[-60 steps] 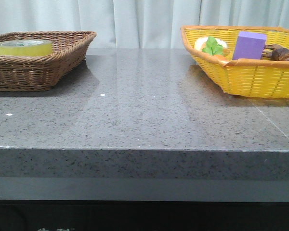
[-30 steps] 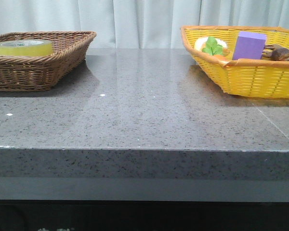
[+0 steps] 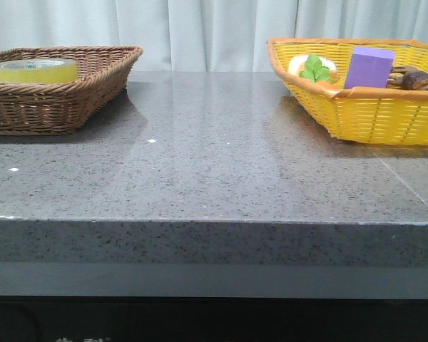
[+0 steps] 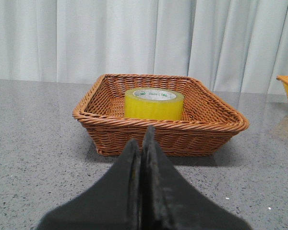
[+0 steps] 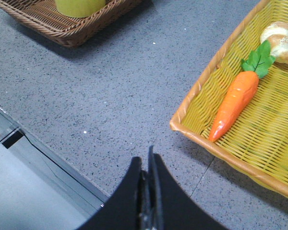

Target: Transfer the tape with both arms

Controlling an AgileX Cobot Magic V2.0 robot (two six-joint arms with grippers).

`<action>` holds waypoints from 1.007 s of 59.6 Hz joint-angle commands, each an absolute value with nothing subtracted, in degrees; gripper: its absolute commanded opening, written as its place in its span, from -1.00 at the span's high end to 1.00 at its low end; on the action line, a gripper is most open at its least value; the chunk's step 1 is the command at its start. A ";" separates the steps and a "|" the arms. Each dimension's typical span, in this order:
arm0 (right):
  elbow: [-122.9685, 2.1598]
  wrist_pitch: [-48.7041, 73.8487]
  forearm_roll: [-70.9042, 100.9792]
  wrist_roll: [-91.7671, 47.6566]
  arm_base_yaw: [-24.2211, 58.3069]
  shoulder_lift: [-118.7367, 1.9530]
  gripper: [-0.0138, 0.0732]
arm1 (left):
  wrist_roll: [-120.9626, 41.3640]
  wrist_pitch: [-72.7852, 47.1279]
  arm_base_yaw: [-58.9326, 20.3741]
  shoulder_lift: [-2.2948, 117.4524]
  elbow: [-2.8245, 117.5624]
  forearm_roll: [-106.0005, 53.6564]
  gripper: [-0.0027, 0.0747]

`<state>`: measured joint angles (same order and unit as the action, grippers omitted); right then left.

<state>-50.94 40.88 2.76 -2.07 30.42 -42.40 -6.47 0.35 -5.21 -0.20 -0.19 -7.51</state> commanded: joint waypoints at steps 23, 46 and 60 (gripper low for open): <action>-52.20 36.92 2.83 -2.42 28.05 -41.70 0.84 | -5.88 5.28 -5.53 -1.22 -0.64 -7.99 0.98; -30.32 14.91 2.72 -2.42 8.99 -22.74 0.84 | -5.88 5.28 -5.53 -1.22 -0.64 -7.99 0.98; -12.80 0.43 3.09 -2.42 1.01 -9.17 0.84 | -5.88 5.28 -5.53 -1.22 -0.64 -7.99 0.98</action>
<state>-15.74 10.31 2.91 -2.07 2.90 -11.98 -6.47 0.43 -5.21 -0.20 -0.19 -7.64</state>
